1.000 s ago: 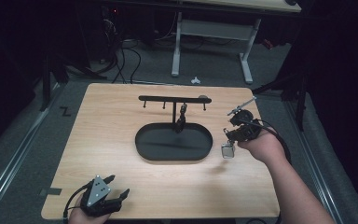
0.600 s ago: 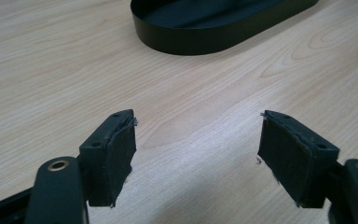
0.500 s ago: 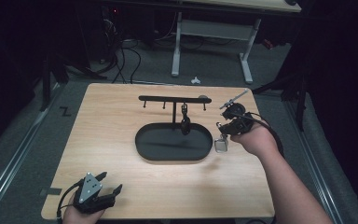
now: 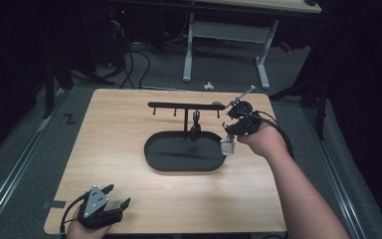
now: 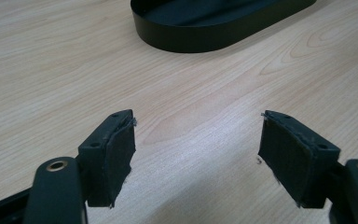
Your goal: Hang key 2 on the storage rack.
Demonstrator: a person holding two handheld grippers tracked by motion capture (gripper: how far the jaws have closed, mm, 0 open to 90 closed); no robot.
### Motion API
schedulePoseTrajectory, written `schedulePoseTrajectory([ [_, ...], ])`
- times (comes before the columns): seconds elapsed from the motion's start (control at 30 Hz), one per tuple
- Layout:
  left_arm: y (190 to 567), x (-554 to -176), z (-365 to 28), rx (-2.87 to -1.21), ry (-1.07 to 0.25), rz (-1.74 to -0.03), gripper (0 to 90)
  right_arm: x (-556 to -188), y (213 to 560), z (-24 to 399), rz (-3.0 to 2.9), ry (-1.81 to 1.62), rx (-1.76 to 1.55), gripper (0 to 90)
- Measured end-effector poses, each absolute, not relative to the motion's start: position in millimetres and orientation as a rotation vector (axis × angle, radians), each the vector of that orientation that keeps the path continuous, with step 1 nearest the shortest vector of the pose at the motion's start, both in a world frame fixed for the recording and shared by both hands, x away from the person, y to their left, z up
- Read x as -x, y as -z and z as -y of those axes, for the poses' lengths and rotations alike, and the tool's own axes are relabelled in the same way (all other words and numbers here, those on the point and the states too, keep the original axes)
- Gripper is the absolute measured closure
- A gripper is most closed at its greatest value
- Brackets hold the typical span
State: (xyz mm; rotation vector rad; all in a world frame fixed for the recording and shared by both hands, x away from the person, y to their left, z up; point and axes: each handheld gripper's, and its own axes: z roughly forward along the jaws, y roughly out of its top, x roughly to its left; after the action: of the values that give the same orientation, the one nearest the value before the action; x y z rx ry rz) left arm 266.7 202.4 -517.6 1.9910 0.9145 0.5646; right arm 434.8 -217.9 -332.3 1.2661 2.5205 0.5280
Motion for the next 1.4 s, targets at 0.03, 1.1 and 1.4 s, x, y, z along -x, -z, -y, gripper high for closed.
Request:
schedulePoseTrajectory([
  [0.03, 518, -266, -202, -1.990, -0.568, -0.913, 27.3, -436, 332, 217, -2.523, -0.529, -1.253, 86.2],
  [1.1, 520, -265, -200, -2.008, -0.543, -0.898, 27.3, -469, 333, 209, -2.514, -0.578, -1.269, 85.6],
  [1.4, 520, -265, -199, -2.011, -0.538, -0.892, 27.3, -474, 339, 208, -2.480, -0.556, -1.263, 78.5],
])
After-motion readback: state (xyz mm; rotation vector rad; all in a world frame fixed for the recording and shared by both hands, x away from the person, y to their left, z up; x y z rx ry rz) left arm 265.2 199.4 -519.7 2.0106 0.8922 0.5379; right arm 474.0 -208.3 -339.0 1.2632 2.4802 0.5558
